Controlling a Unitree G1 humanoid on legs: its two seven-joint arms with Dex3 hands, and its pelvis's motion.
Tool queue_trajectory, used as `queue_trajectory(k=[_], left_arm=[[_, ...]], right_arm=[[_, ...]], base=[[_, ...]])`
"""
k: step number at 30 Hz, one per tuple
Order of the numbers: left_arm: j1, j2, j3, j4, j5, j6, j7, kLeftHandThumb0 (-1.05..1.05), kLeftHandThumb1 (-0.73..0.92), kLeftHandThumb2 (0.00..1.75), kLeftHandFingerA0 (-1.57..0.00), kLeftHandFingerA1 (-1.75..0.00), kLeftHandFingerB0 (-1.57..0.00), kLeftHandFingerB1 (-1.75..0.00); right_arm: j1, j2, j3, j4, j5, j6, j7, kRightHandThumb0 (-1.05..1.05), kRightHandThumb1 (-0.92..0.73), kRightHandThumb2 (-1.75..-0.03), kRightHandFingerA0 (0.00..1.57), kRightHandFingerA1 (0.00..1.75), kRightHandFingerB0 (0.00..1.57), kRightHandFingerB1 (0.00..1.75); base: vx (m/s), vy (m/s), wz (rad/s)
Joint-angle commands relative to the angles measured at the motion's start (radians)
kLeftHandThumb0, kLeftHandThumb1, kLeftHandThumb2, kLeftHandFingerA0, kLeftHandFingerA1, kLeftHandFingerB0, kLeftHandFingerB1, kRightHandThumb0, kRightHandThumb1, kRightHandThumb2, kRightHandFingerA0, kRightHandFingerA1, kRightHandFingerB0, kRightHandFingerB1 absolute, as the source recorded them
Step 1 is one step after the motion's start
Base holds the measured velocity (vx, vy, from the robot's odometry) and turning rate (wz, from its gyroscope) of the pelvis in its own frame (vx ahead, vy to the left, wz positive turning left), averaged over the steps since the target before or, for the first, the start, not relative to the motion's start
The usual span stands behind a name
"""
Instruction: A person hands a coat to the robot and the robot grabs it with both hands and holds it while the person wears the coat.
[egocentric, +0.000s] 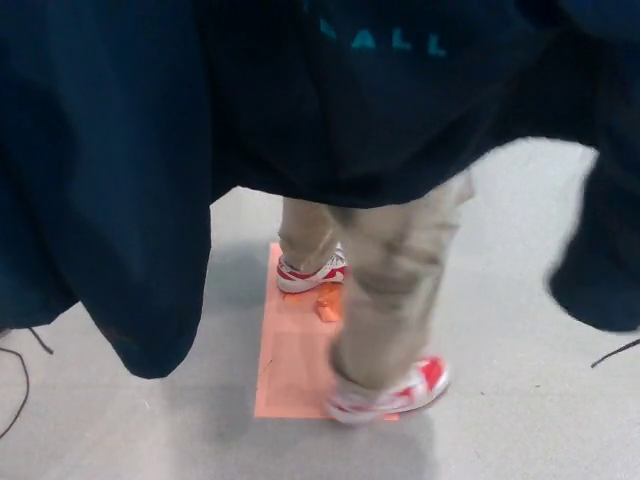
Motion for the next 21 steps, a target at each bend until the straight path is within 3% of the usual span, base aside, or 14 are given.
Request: queue_trajectory(k=[1, 3, 4, 6, 7, 10, 11, 12, 13, 15, 16, 18, 19, 21], left_arm=[[-0.032, 0.04, 0.016, 0.009, -0.021, 0.073, 0.016, -0.18, 0.52, 0.82, -1.21, -1.47, -0.75, -1.22], [-0.034, 0.042, 0.016, 0.009, -0.021, 0.076, 0.016, -0.18, 0.52, 0.82, -1.22, -1.48, -0.74, -1.21], [-0.035, 0.044, 0.017, 0.01, -0.023, 0.071, 0.019, -0.12, 0.65, 0.6, -0.84, -1.75, -0.58, -1.48], [-0.036, 0.046, 0.019, 0.01, -0.027, 0.061, 0.015, -0.12, 0.66, 0.6, -0.84, -1.75, -0.58, -1.47], [-0.037, 0.045, 0.018, 0.01, -0.026, 0.065, 0.01, -0.11, 0.63, 0.59, -0.84, -1.75, -0.58, -1.45], [-0.035, 0.047, 0.014, 0.011, -0.022, 0.07, 0.017, -0.11, 0.64, 0.59, -0.84, -1.75, -0.59, -1.44], [-0.035, 0.048, 0.014, 0.011, -0.022, 0.069, 0.018, -0.1, 0.65, 0.61, -0.84, -1.75, -0.59, -1.45], [-0.035, 0.048, 0.014, 0.011, -0.022, 0.067, 0.017, -0.16, 0.5, 0.84, -1.21, -1.43, -0.75, -1.18], [-0.034, 0.049, 0.014, 0.011, -0.023, 0.065, 0.017, -0.16, 0.5, 0.84, -1.21, -1.43, -0.75, -1.18], [-0.031, 0.05, 0.015, 0.01, -0.023, 0.062, 0.018, -0.19, 0.5, 0.84, -1.21, -1.43, -0.76, -1.19], [-0.031, 0.051, 0.017, 0.009, -0.026, 0.056, 0.021, -0.13, 0.65, 0.6, -0.86, -1.75, -0.62, -1.41], [-0.032, 0.053, 0.02, 0.008, -0.029, 0.05, 0.013, -0.2, 0.51, 0.85, -1.19, -1.42, -0.75, -1.18], [-0.032, 0.053, 0.022, 0.009, -0.033, 0.048, 0.01, -0.13, 0.67, 0.6, -0.84, -1.75, -0.61, -1.41], [-0.033, 0.053, 0.02, 0.008, -0.031, 0.051, 0.004, -0.13, 0.66, 0.6, -0.83, -1.75, -0.6, -1.44]], right_arm=[[-0.032, -0.03, 0.004, 0.011, 0.004, 0.037, -0.048, -0.13, -0.62, -0.6, 0.95, 1.72, 0.76, 1.05], [-0.038, -0.029, 0.005, 0.012, 0.006, 0.037, -0.049, -0.13, -0.62, -0.6, 0.96, 1.72, 0.76, 1.03], [-0.04, -0.029, 0.006, 0.013, 0.007, 0.036, -0.049, -0.14, -0.48, -0.89, 1.26, 1.38, 0.78, 1.0], [-0.042, -0.028, 0.006, 0.014, 0.008, 0.038, -0.05, -0.13, -0.48, -0.89, 1.26, 1.38, 0.78, 1.01], [-0.041, -0.03, 0.006, 0.015, 0.009, 0.034, -0.051, -0.1, -0.64, -0.63, 0.97, 1.71, 0.72, 1.17], [-0.037, -0.03, 0.007, 0.015, 0.01, 0.03, -0.05, -0.14, -0.49, -0.9, 1.26, 1.38, 0.78, 1.04], [-0.036, -0.03, 0.008, 0.015, 0.01, 0.031, -0.048, -0.09, -0.61, -0.66, 0.94, 1.71, 0.7, 1.22], [-0.036, -0.03, 0.008, 0.015, 0.009, 0.031, -0.047, -0.11, -0.47, -0.89, 1.26, 1.37, 0.79, 1.05], [-0.036, -0.031, 0.009, 0.015, 0.009, 0.03, -0.047, -0.11, -0.47, -0.89, 1.26, 1.37, 0.79, 1.05], [-0.033, -0.031, 0.011, 0.014, 0.008, 0.027, -0.048, -0.11, -0.47, -0.88, 1.27, 1.39, 0.79, 1.03], [-0.033, -0.031, 0.01, 0.014, 0.009, 0.028, -0.046, -0.11, -0.47, -0.89, 1.27, 1.39, 0.79, 1.03], [-0.036, -0.031, 0.013, 0.014, 0.008, 0.031, -0.042, -0.05, -0.59, -0.6, 1.01, 1.75, 0.76, 1.15], [-0.037, -0.031, 0.014, 0.014, 0.007, 0.031, -0.044, -0.07, -0.57, -0.62, 0.98, 1.69, 0.79, 1.08], [-0.038, -0.032, 0.015, 0.015, 0.007, 0.03, -0.046, -0.1, -0.59, -0.62, 0.96, 1.7, 0.77, 1.05]], base=[[0.0, 0.0, 0.0], [0.0, 0.0, 0.0], [0.0, 0.0, 0.0], [0.0, 0.0, 0.0], [0.0, 0.0, 0.0], [0.0, 0.0, 0.0], [0.0, 0.0, 0.0], [0.0, 0.0, 0.0], [0.0, 0.0, 0.0], [0.0, 0.0, 0.0], [0.0, 0.0, 0.0], [0.0, 0.0, 0.0], [0.0, 0.0, 0.0], [0.0, 0.0, 0.0]])
